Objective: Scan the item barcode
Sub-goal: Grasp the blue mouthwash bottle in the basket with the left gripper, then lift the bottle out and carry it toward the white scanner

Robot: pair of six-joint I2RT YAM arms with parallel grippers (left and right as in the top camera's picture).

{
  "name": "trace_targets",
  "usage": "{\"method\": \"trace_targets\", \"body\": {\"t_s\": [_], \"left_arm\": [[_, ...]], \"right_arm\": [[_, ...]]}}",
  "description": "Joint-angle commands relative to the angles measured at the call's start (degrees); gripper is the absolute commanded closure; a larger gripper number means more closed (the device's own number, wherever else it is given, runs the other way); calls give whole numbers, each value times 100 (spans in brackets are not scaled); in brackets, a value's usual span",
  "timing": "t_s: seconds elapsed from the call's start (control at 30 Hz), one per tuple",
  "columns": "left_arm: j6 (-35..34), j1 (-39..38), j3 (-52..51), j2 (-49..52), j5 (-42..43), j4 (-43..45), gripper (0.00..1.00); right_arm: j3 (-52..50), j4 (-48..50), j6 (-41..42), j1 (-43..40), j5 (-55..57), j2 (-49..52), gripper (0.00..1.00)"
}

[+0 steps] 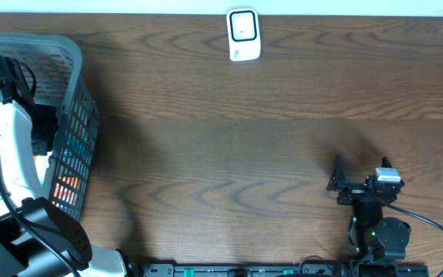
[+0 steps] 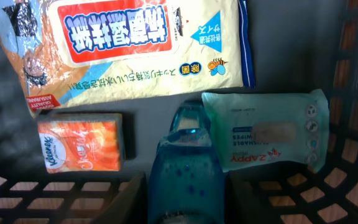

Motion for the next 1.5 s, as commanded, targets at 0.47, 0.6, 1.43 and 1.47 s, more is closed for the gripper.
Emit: {"method": "trace_targets", "body": {"t_s": [0.47, 0.6, 1.43, 1.47], "left_arm": [[179, 70, 870, -1941, -11, 238, 90], [177, 70, 870, -2411, -7, 417, 91], [-157, -1191, 868, -2911, 2708, 1093, 93], [-125, -1370, 868, -2826, 2660, 1047, 92]], "right_arm": [[-9, -22, -70, 7, 52, -31, 1], [-9, -22, -70, 7, 52, -31, 1], [-9, -22, -70, 7, 52, -31, 1], [-9, -22, -70, 7, 52, -31, 1]]}}
